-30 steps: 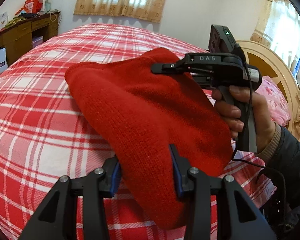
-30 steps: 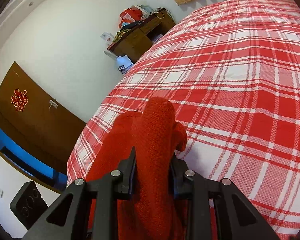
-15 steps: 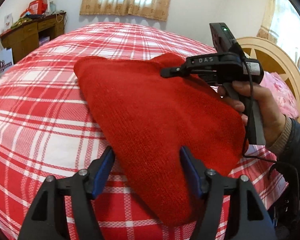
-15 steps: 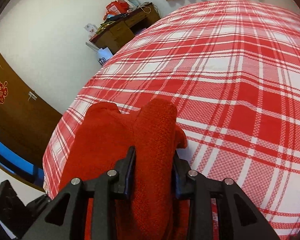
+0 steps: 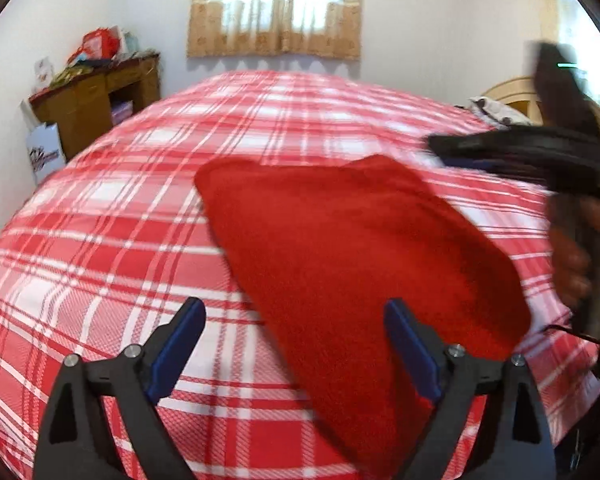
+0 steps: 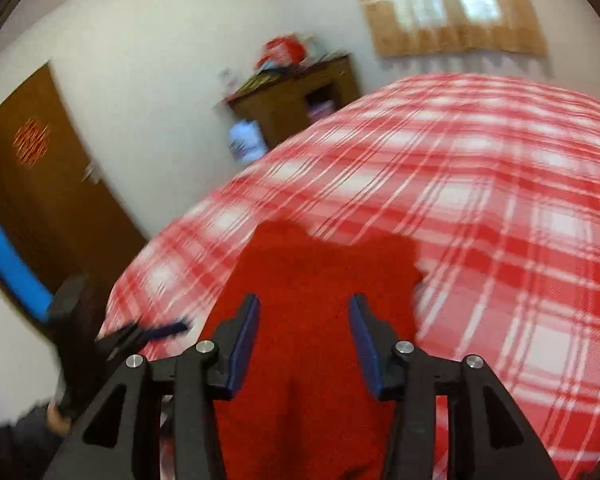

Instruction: Fold small clothes

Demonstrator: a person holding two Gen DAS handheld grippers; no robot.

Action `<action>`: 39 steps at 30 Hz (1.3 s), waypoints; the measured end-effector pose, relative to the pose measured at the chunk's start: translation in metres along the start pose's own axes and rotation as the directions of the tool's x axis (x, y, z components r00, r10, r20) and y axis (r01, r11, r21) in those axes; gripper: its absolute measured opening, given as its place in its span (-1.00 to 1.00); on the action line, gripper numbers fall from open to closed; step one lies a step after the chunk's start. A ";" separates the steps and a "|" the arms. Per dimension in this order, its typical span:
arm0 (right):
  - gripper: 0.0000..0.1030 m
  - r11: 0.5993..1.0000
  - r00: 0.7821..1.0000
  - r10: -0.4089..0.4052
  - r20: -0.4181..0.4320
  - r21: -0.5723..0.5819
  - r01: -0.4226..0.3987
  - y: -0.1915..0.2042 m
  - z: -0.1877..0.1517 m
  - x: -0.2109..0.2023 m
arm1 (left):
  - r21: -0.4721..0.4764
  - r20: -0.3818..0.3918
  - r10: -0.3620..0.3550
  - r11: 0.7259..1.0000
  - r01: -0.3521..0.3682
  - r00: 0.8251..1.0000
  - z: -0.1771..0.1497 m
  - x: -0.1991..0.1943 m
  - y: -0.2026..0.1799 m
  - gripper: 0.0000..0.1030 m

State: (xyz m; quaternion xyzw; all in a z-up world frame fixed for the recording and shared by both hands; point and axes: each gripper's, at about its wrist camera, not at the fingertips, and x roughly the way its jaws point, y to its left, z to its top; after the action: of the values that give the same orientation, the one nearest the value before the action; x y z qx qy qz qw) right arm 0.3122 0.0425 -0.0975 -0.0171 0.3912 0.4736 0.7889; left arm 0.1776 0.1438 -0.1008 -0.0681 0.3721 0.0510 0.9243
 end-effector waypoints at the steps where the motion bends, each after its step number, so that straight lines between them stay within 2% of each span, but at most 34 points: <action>1: -0.08 1.000 0.999 -0.002 -0.038 -0.015 0.002 0.003 -0.010 0.008 | -0.014 -0.010 -0.007 1.000 0.007 1.000 -0.001 0.005 0.002 0.86; 3: -0.08 0.997 0.993 -0.079 -0.088 -0.030 0.077 -0.002 -0.024 0.023 | -0.048 -0.021 -0.015 0.999 0.014 1.000 -0.004 0.012 0.006 0.93; 7: -0.09 0.997 0.997 -0.063 -0.045 0.044 0.065 -0.016 -0.028 0.015 | -0.050 -0.020 -0.012 0.999 0.011 1.000 -0.007 0.013 0.005 0.97; 10: -0.08 0.992 0.993 -0.116 -0.014 0.046 0.117 -0.004 -0.029 -0.006 | -0.030 -0.017 -0.001 1.000 0.001 1.000 -0.008 0.004 0.001 0.97; 14: -0.04 0.964 0.958 -0.265 0.109 0.018 0.265 0.027 -0.039 -0.047 | 0.012 0.014 0.024 1.000 -0.024 1.000 -0.007 -0.013 -0.007 0.96; 16: 0.12 0.953 0.941 -0.301 0.151 0.024 0.301 0.037 -0.044 -0.062 | 0.031 0.053 0.025 0.999 -0.026 0.998 -0.004 -0.025 -0.010 0.96; 18: 0.14 0.944 0.925 -0.326 0.193 0.020 0.329 0.047 -0.048 -0.076 | 0.032 0.091 0.020 0.999 -0.023 0.996 -0.002 -0.037 -0.012 0.96; 26: 0.16 0.935 0.904 -0.344 0.255 0.012 0.353 0.064 -0.049 -0.110 | 0.050 0.228 0.000 0.999 -0.012 0.974 0.011 -0.081 -0.023 1.00; 33: 0.18 0.934 0.895 -0.347 0.282 0.017 0.356 0.071 -0.052 -0.121 | 0.059 0.253 -0.014 0.998 -0.001 0.967 0.013 -0.088 -0.026 1.00; 39: 0.19 0.936 0.896 -0.343 0.281 0.019 0.352 0.072 -0.053 -0.124 | 0.067 0.261 -0.021 0.998 0.004 0.965 0.011 -0.091 -0.028 1.00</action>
State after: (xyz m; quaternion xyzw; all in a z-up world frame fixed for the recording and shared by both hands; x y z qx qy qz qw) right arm 0.1950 -0.0301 -0.0312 -0.0323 0.2588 0.3291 0.9076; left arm 0.1244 0.1139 -0.0271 -0.0328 0.2478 0.0414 0.9674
